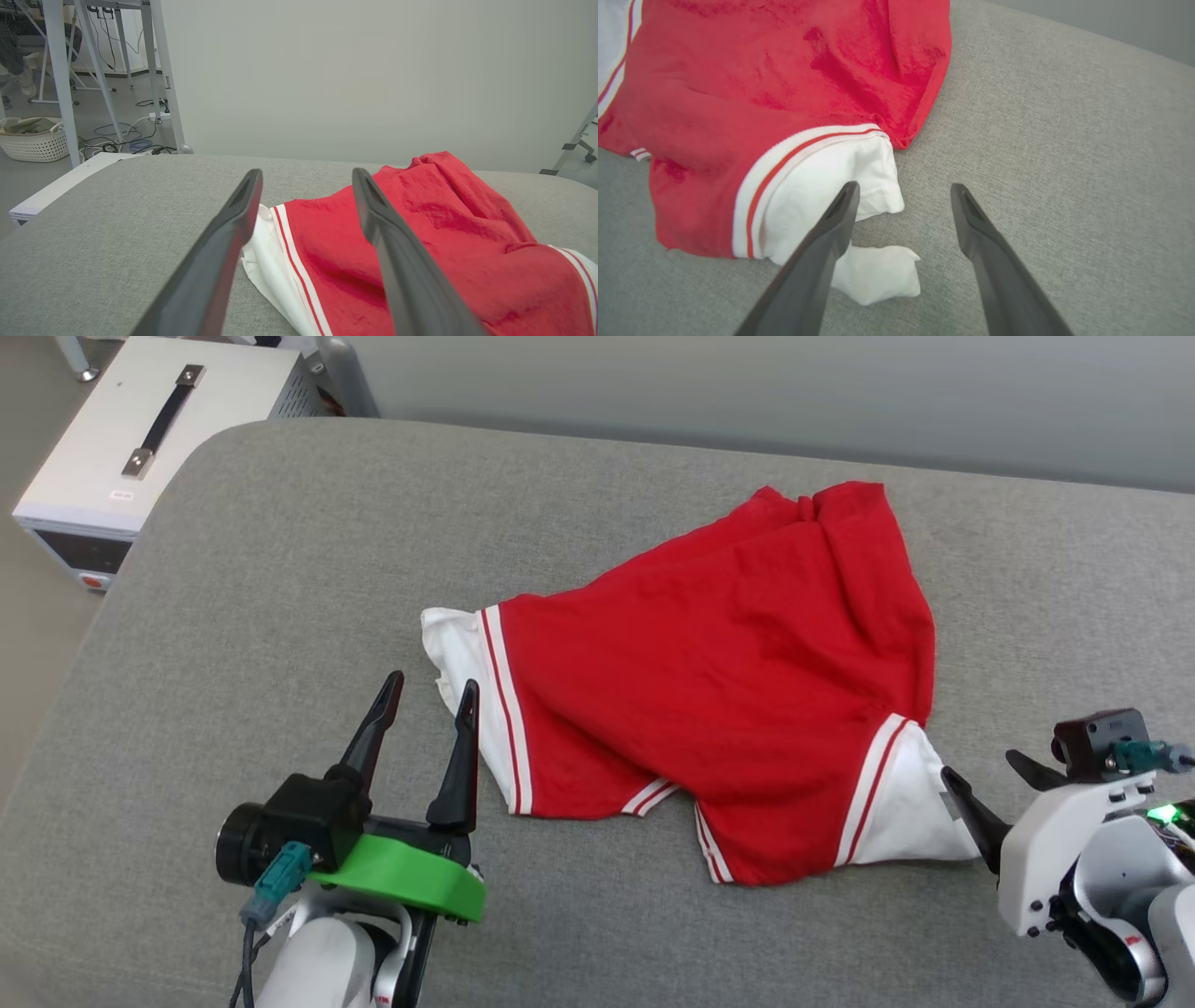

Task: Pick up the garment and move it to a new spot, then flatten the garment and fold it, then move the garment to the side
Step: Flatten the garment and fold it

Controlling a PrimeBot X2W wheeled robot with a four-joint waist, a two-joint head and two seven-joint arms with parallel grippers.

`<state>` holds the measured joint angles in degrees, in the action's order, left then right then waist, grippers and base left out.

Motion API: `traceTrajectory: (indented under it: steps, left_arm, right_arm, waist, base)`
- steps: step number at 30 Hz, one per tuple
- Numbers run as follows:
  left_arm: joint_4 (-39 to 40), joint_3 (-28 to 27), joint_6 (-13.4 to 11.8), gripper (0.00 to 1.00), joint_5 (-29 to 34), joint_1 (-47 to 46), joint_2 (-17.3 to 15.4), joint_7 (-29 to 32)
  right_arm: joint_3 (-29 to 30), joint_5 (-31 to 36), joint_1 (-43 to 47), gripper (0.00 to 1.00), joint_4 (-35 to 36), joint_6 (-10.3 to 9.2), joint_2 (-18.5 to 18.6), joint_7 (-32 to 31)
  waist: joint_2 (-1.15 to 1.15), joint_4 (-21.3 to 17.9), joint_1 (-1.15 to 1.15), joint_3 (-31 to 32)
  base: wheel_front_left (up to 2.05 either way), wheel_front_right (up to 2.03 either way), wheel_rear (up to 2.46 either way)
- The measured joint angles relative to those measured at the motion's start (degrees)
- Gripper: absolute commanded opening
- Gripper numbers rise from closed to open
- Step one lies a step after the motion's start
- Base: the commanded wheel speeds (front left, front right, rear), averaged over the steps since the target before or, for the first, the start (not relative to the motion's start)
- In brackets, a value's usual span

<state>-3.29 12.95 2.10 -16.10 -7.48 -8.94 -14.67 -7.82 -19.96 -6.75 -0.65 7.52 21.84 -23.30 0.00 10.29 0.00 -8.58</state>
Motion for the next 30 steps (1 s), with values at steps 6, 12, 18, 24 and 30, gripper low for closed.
traceTrajectory:
  steps: [6,12,18,24,30]
  left_arm:
    - [-0.78,-0.6,1.36,1.0,0.6,-1.16,1.71,0.0]
    - [-1.27,-1.66,2.24,1.0,1.21,-2.02,3.0,0.0]
    - [-1.59,-2.42,2.78,1.0,2.12,-2.07,3.83,0.0]
    - [-2.54,-3.41,3.39,1.0,2.89,-2.06,4.22,0.0]
    - [-3.34,-3.61,4.04,1.0,3.3,-2.0,4.63,0.0]
  right_arm:
    - [-2.92,-4.42,-5.13,1.0,-3.41,0.0,2.89,-9.69]
    - [-5.38,-5.91,-8.14,1.0,-6.89,0.01,3.9,-12.87]
    - [-6.97,-7.11,-9.78,0.08,-8.92,0.0,4.69,-13.83]
    - [-7.44,-7.87,-9.94,0.0,-9.17,0.0,6.37,-11.74]
    - [-6.52,-8.57,-8.47,0.0,-7.75,0.02,12.29,-12.3]
  waist:
    - [0.0,2.11,0.0,-2.37]
    - [0.0,4.45,0.0,-4.64]
    - [0.0,6.09,0.0,-6.48]
    - [0.0,6.17,0.0,-6.64]
    - [0.0,4.39,0.0,-4.91]
  base:
    - [0.0,0.0,0.0]
    - [0.0,0.0,0.0]
    - [0.0,0.0,0.0]
    - [0.0,0.0,0.0]
    - [0.0,0.0,0.0]
